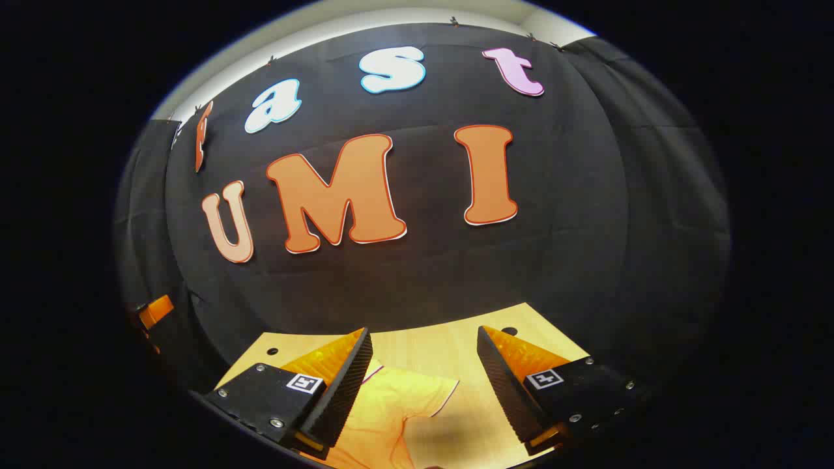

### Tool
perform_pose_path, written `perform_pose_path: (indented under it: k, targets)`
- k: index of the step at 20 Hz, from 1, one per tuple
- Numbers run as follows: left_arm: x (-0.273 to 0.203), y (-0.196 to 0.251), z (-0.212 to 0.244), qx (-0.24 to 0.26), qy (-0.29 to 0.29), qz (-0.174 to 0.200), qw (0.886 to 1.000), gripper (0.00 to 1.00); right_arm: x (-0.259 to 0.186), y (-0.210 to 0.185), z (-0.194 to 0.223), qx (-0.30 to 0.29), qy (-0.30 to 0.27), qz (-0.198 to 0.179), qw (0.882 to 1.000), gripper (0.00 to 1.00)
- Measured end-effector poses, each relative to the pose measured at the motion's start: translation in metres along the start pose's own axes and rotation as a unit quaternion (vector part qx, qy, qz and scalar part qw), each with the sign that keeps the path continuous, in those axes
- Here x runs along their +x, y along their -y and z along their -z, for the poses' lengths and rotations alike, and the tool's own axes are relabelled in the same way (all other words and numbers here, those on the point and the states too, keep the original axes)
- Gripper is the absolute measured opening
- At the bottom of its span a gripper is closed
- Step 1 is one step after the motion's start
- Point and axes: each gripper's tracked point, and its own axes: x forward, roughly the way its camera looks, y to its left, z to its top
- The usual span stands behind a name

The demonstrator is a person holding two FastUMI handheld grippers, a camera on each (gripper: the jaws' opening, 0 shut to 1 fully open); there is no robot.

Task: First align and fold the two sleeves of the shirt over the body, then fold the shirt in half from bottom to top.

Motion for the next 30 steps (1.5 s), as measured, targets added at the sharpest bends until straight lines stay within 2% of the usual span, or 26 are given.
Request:
perform_pose_path:
  k: [4, 7, 8, 10, 18, 20, 25, 28, 30]
  targets:
    - [0.01, 0.005, 0.004, 0.025, -0.01, -0.008, 1.0, 0.98, 0.018, -0.002, 0.001, -0.012, 0.001, -0.006, 1.0, 0.98]
    - [0.024, 0.011, 0.005, 0.046, -0.016, 0.005, 0.999, 0.98, 0.021, -0.001, -0.003, -0.009, 0.006, 0.007, 1.0, 0.98]
    - [0.033, 0.013, 0.003, 0.065, -0.012, 0.015, 0.998, 0.97, 0.022, -0.001, -0.006, -0.012, 0.015, 0.018, 1.0, 1.0]
    - [0.048, 0.021, 0.002, 0.077, -0.013, 0.04, 0.996, 0.96, 0.02, -0.002, -0.005, -0.022, 0.014, 0.032, 0.999, 0.98]
    - [0.055, 0.014, 0.009, 0.049, -0.026, 0.05, 0.997, 0.97, 0.028, -0.008, 0.01, -0.034, -0.013, 0.049, 0.998, 0.98]
    - [0.055, 0.009, 0.01, 0.045, -0.026, 0.047, 0.998, 0.97, 0.037, -0.008, 0.027, -0.037, -0.05, 0.053, 0.997, 0.98]
    - [0.055, -0.009, 0.016, 0.023, -0.034, 0.033, 0.999, 0.97, 0.079, -0.008, 0.076, -0.057, -0.158, 0.05, 0.984, 0.98]
    - [0.054, -0.027, 0.015, 0.024, -0.032, 0.018, 0.999, 0.98, 0.107, -0.005, 0.107, -0.054, -0.218, 0.056, 0.973, 0.98]
    - [0.054, -0.037, 0.019, 0.019, -0.037, 0.009, 0.999, 0.98, 0.132, 0.006, 0.149, -0.043, -0.292, 0.069, 0.953, 0.98]
